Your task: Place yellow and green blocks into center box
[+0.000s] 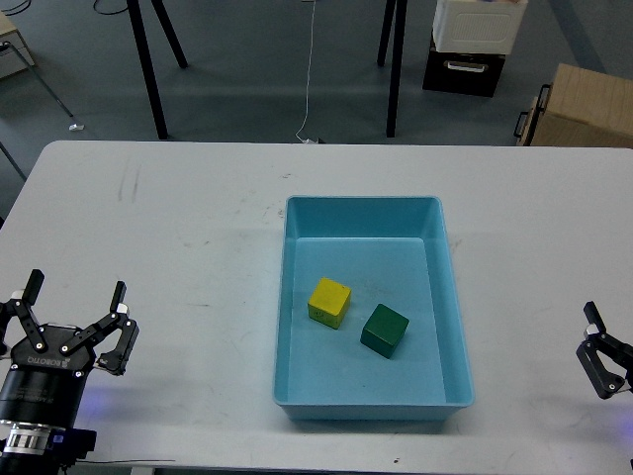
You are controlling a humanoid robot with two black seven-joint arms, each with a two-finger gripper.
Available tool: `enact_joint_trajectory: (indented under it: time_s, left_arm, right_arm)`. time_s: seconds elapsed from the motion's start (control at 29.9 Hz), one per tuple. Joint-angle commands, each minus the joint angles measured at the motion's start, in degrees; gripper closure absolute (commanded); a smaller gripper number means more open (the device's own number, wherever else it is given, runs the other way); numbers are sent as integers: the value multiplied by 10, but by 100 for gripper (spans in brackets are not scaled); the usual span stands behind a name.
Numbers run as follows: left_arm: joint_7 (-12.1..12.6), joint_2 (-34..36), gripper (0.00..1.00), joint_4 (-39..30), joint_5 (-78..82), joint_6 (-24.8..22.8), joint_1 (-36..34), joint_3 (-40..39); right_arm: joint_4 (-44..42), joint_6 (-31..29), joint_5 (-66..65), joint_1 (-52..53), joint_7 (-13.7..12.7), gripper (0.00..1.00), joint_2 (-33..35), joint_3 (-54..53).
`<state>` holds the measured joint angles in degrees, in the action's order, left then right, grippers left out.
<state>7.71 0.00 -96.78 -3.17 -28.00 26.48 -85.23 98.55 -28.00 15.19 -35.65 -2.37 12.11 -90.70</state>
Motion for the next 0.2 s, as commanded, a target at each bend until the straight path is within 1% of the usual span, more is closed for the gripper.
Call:
enact_joint_trajectory:
  time_s: [0.0, 0.17]
  left_arm:
    - [-1, 0, 0, -2, 0, 0, -1, -5]
    - [1, 0, 0, -2, -2, 0, -3, 1]
  right_arm:
    - [-2, 0, -3, 5, 0, 2, 10, -10]
    - [0, 0, -5, -1, 0, 2, 31, -11]
